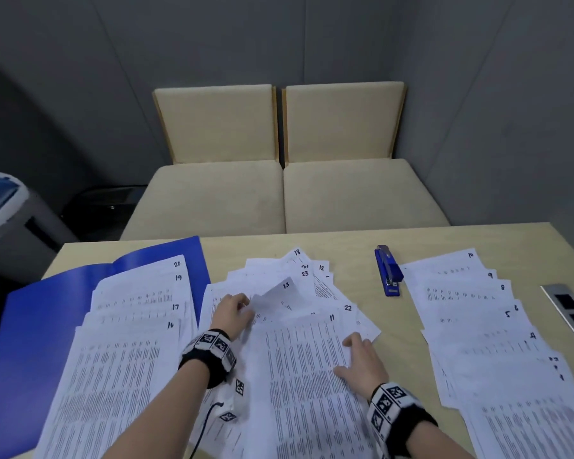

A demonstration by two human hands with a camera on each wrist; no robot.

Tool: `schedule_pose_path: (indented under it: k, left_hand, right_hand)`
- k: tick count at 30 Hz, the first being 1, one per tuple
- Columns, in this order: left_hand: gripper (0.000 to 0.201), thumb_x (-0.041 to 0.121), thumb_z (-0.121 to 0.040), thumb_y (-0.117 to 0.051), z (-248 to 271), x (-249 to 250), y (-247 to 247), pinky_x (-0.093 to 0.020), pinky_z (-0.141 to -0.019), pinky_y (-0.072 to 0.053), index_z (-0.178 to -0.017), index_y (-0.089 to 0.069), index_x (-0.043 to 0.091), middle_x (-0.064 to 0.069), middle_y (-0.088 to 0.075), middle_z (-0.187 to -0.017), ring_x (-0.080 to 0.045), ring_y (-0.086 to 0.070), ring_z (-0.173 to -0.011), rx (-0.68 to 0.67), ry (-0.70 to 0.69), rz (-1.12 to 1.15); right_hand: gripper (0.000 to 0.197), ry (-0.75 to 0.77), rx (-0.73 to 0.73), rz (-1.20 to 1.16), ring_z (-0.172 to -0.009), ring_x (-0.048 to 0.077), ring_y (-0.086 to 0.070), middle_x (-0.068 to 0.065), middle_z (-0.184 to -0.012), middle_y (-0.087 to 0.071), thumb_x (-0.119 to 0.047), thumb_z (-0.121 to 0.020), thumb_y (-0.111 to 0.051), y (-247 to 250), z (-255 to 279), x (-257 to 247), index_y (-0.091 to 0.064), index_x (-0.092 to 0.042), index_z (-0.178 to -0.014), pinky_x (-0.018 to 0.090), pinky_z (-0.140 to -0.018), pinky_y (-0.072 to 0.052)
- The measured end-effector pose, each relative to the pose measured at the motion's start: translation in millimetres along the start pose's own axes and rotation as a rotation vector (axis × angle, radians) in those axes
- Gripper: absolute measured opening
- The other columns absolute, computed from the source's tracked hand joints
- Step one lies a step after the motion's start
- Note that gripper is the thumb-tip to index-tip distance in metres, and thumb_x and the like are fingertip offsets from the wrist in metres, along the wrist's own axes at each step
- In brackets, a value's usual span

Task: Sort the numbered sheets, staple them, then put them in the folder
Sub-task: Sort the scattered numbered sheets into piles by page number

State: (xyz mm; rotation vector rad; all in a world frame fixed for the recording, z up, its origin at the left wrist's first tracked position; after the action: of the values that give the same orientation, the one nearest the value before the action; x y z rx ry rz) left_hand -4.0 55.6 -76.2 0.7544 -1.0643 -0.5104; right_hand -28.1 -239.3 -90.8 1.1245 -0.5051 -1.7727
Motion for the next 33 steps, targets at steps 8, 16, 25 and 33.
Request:
schedule_pose_path:
  k: [8,16,25,33]
  left_hand:
    - [0.006,0.011,-0.083,-0.06,7.4,-4.9,1.1,-0.025,-0.057,-0.037,-0.082,-0.056,0.015,0.003,-0.054,-0.062,-0.02,-0.052,-0.066,0.026,-0.017,0.123]
    - [0.047,0.044,-0.087,-0.057,-14.0,17.9,8.4,-0.042,-0.094,-0.045,-0.127,-0.047,0.019,-0.007,-0.047,-0.124,-0.026,-0.051,-0.111,-0.039,-0.181,-0.084]
    - [0.022,0.028,-0.084,-0.071,2.4,16.6,4.4,-0.022,-0.054,-0.04,-0.088,-0.056,0.013,0.002,-0.056,-0.064,-0.017,-0.052,-0.058,-0.408,-0.018,0.502]
    - [0.007,0.012,-0.087,-0.065,0.5,-44.6,-5.5,-0.019,-0.053,-0.045,-0.09,-0.058,0.013,0.008,-0.059,-0.066,-0.006,-0.056,-0.055,-0.328,0.072,0.325]
  right_hand:
    - [0.057,-0.153,0.085,-0.227,-0.097,0.021,-0.053,0.008,-0.115,-0.048,-0.011,-0.077,-0.074,-6.1,1.7,4.1,-0.038,-0.014,-0.121,0.028,-0.078,-0.043]
    - [0.013,-0.14,0.172,-0.572,-0.093,0.026,-0.06,0.008,-0.101,-0.063,-0.003,-0.087,-0.059,24.5,0.8,21.7,-0.056,-0.008,-0.099,0.037,-0.086,-0.049]
    - [0.022,-0.17,-0.069,-0.972,-0.092,0.031,-0.067,0.017,-0.106,-0.068,0.005,-0.088,-0.055,25.7,-33.7,-21.9,-0.059,-0.001,-0.109,0.044,-0.081,-0.055]
    - [0.021,-0.104,0.272,-0.403,-0.105,0.023,-0.06,0.005,-0.114,-0.064,-0.017,-0.092,-0.051,74.0,-126.4,-70.9,-0.061,-0.014,-0.11,0.039,-0.095,-0.049]
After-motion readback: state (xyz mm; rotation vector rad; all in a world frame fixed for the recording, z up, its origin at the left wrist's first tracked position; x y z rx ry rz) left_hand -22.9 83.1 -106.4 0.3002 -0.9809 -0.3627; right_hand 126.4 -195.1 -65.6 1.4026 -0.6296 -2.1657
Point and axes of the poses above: each hand's wrist, its own z-axis away from the middle knuckle, its own y-axis out of the back of the hand, x = y × z, the point moved 5 cm from there along -z, towards the middle knuckle
